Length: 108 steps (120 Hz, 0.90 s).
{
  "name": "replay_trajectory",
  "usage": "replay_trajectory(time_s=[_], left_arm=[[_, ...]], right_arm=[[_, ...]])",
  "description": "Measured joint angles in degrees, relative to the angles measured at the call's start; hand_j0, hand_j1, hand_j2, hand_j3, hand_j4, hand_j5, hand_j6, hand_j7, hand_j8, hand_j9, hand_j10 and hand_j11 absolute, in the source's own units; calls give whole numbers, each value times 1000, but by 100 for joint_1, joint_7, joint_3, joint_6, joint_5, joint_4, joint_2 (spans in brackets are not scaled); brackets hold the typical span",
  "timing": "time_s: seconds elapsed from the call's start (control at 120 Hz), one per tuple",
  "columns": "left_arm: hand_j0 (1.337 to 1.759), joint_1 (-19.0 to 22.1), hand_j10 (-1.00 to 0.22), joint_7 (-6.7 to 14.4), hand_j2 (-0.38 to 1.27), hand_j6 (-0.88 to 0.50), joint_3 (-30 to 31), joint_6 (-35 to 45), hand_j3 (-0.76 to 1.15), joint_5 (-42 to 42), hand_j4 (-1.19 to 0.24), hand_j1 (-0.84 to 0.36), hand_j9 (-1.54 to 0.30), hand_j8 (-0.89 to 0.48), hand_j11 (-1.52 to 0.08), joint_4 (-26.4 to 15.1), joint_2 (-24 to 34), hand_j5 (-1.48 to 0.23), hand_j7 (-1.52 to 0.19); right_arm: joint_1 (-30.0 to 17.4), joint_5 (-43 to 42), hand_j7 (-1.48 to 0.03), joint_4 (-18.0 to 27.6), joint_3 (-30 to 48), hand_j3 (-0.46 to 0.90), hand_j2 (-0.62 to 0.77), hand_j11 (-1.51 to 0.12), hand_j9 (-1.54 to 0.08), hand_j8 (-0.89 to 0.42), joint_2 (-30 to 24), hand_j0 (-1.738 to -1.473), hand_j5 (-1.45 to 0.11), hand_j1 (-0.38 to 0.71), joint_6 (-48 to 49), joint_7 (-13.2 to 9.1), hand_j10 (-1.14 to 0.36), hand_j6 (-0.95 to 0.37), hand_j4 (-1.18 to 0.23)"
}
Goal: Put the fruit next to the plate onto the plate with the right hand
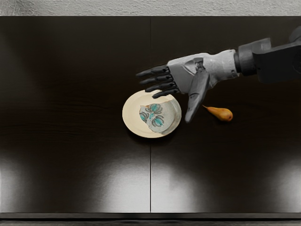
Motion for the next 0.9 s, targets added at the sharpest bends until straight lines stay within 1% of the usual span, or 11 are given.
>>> replay_trajectory(time_s=[0.075,0.183,0.317,0.383,0.475,0.517,0.558,0.608,0.658,0.758,0.9], left_arm=[[1658,0,-4,0,1,-4,0,0,0,0,-4,343,-6,-4,-6,0,0,-6,-6],[1658,0,-4,0,1,-4,0,0,0,0,-4,343,-6,-4,-6,0,0,-6,-6],[1658,0,-4,0,1,-4,0,0,0,0,-4,343,-6,-4,-6,0,0,-6,-6],[1658,0,-4,0,1,-4,0,0,0,0,-4,343,-6,-4,-6,0,0,-6,-6],[1658,0,-4,0,1,-4,-1,0,0,0,-4,343,-6,-4,-6,0,0,-6,-6],[1658,0,-4,0,1,-4,-1,0,0,0,-4,343,-6,-4,-6,0,0,-6,-6],[1658,0,-4,0,1,-4,0,0,0,0,-4,343,-6,-4,-6,-2,0,-6,-6],[1658,0,-4,0,1,-4,0,0,0,0,-4,343,-6,-4,-6,-1,0,-6,-6],[1658,0,-4,0,1,-4,0,0,0,0,-4,343,-6,-4,-6,-1,0,-6,-6],[1658,0,-4,0,1,-4,0,0,0,0,-4,343,-6,-4,-6,-2,0,-6,-6],[1658,0,-4,0,1,-4,0,0,0,0,-4,343,-6,-4,-6,-1,0,-6,-6]], right_arm=[[3,-24,0,172,-65,0,0,0,0,0,-49,-1658,0,-349,6,0,0,0,0],[14,-43,0,296,-84,0,0,0,0,0,-349,-1658,0,-349,51,0,0,0,0],[311,-517,0,181,-326,0,0,0,0,0,-612,-1658,0,-349,-144,-1,0,0,0],[882,-341,0,129,-849,0,0,0,0,0,-828,-1658,0,-349,-336,-1,0,-1,-1],[2472,204,0,197,-2513,0,0,0,0,0,-952,-1658,0,-349,-1057,-1,0,-1,-1],[3203,387,0,318,-3322,0,0,0,0,0,-799,-1658,0,-349,-1719,-1,0,-1,0],[3769,518,0,444,-4027,0,0,0,0,0,-564,-1658,0,-349,-2434,-1,0,-1,-1],[4227,616,0,545,-4752,0,0,0,0,-1,-190,-1658,0,-349,-3185,-1,0,-1,-1],[4513,675,0,607,-5380,0,0,0,0,-1,298,-1658,0,-349,-3897,-1,0,-1,-1],[4717,735,0,669,-6129,0,0,0,0,-1,1036,-1658,0,-349,-5030,-1,-1,-1,-1],[4386,716,0,688,-6576,0,0,0,0,-1,1694,-1658,0,-349,-6257,-1,-1,-1,-1]])
